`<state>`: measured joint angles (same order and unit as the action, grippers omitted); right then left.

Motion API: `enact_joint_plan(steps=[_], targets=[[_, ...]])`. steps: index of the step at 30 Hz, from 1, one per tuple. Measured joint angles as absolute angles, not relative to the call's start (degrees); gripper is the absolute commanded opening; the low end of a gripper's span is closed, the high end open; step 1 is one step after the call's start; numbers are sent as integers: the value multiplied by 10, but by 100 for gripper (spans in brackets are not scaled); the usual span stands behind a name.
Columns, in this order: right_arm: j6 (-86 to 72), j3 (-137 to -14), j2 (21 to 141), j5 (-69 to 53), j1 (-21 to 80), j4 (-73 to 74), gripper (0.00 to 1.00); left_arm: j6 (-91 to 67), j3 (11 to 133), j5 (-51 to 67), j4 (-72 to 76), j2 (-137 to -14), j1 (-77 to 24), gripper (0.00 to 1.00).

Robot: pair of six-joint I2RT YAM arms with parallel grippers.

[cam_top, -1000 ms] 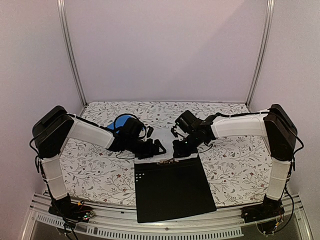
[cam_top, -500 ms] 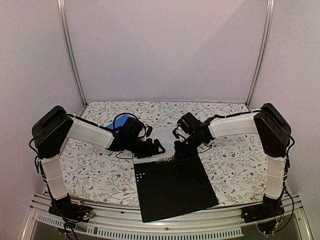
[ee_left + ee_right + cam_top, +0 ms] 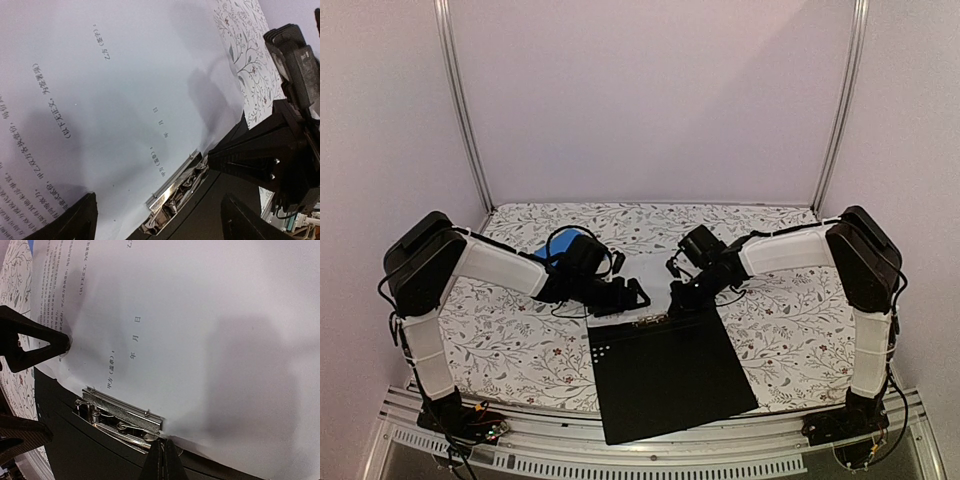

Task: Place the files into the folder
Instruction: Clamp the file at the center of the board.

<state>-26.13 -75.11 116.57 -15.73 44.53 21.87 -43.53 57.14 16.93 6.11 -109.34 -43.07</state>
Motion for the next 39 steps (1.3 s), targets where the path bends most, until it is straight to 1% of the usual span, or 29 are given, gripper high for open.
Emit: enact_joint_plan(steps=[23, 34, 39], targets=[[-261, -727, 1159, -179, 442, 187, 0, -433, 576, 160, 41, -1087, -435, 87], [-262, -721, 1157, -180, 442, 179, 0, -426, 578, 207, 56, -1084, -436, 86], [-262, -721, 1157, -180, 442, 179, 0, -382, 575, 214, 66, -1058, -437, 84]])
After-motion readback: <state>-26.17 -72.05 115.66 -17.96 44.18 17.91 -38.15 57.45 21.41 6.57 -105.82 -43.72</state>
